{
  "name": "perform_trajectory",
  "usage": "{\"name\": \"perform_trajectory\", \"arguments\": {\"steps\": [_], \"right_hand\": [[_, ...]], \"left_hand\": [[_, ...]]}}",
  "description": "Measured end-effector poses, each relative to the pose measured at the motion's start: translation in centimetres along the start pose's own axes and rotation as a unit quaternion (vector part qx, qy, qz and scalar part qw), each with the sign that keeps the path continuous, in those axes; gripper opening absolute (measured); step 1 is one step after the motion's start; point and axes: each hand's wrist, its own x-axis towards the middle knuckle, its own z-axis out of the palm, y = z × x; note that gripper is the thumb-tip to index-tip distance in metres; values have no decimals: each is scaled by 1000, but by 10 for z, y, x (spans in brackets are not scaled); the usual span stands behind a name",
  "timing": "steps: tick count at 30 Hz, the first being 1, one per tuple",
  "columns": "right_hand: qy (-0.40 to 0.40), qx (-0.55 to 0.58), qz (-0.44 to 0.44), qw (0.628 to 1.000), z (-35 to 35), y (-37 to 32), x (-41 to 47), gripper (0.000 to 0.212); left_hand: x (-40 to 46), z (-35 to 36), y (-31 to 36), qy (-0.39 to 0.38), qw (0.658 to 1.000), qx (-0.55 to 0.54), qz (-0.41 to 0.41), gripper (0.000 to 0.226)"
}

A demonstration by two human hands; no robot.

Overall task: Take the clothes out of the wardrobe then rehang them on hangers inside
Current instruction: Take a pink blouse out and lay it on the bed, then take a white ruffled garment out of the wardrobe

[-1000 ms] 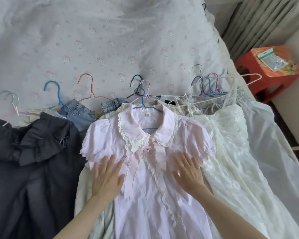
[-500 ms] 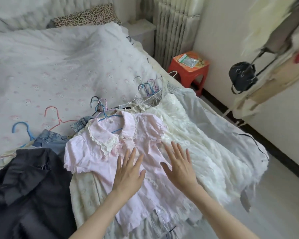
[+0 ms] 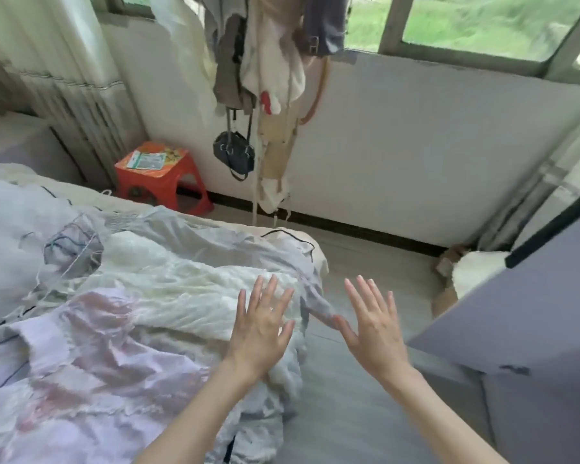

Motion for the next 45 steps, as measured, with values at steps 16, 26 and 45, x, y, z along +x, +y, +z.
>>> {"name": "perform_trajectory", "arguments": {"steps": [16,26,45], "right_hand": [[91,-76,311,943,-145,258,-123,69],[158,-181,468,851,-237,370,-198,61],[204,-279,651,676,-331,505,-321,51]], "left_hand": [[106,48,327,-24,947,-64,315,51],[148,53,523,-26,867,-107,487,52],[136,91,807,-145,691,-252,662,52]]}}
